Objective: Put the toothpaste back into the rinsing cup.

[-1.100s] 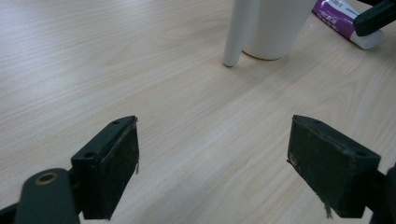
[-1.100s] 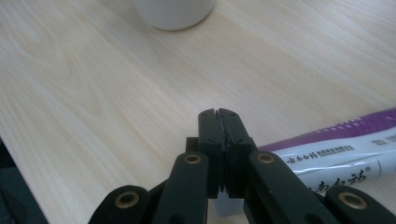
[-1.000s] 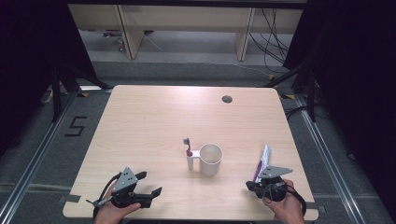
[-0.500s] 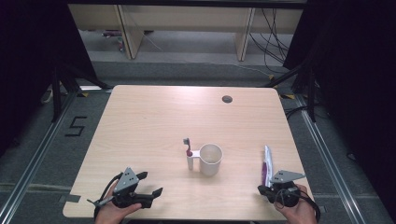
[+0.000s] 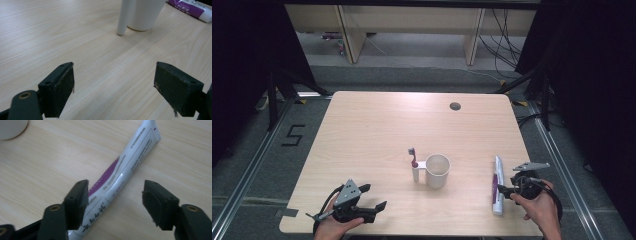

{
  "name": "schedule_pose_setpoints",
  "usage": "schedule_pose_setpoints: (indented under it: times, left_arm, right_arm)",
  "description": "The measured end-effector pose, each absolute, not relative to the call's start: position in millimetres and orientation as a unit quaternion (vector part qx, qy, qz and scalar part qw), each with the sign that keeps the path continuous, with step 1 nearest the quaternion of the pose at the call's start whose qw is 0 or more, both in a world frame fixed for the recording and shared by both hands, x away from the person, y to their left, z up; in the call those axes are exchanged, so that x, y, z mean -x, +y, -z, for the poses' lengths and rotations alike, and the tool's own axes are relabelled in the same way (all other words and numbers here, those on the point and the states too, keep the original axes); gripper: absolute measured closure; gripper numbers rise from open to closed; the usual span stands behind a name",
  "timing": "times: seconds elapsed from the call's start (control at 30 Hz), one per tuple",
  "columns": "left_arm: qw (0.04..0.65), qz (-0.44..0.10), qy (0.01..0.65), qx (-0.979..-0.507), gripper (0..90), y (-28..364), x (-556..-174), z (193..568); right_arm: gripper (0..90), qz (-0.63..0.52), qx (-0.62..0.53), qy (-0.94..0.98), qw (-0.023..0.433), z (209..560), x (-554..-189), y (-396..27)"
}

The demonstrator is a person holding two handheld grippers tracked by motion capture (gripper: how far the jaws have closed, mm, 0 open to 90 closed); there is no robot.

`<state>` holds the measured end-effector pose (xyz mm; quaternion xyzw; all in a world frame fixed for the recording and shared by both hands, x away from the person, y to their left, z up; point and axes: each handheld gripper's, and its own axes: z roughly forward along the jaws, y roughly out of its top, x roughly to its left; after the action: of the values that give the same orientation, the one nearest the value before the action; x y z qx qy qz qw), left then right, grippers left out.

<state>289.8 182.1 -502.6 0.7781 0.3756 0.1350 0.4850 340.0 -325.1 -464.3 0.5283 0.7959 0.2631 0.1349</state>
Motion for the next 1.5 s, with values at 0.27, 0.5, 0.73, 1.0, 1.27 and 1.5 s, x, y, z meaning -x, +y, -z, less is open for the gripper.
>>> schedule_pose_setpoints:
  times: [0.27, 0.5, 0.73, 1.0, 1.27, 1.5]
  left_arm:
    - [0.485, -0.138, 0.375, -0.778, 16.0, 183, -290, 503]
    - [0.491, -0.129, 0.372, -0.777, 16.0, 182, -290, 504]
    - [0.490, -0.136, 0.373, -0.776, 16.0, 182, -290, 502]
    - [0.486, -0.136, 0.370, -0.780, 16.0, 182, -290, 502]
    - [0.487, -0.136, 0.367, -0.780, 16.0, 180, -291, 502]
    - [0.485, -0.132, 0.371, -0.780, 16.0, 180, -292, 503]
  right_arm:
    - [27.9, -0.219, -0.528, 0.811, 0.128, 470, -357, -311]
    - [36.9, -0.205, -0.530, 0.816, 0.108, 477, -367, -307]
    - [57.2, -0.198, -0.491, 0.842, 0.102, 480, -373, -304]
    - [59.8, -0.165, -0.471, 0.862, 0.088, 476, -382, -297]
    - [61.0, -0.123, -0.458, 0.878, 0.073, 472, -390, -289]
    - [64.4, -0.103, -0.440, 0.890, 0.062, 470, -396, -283]
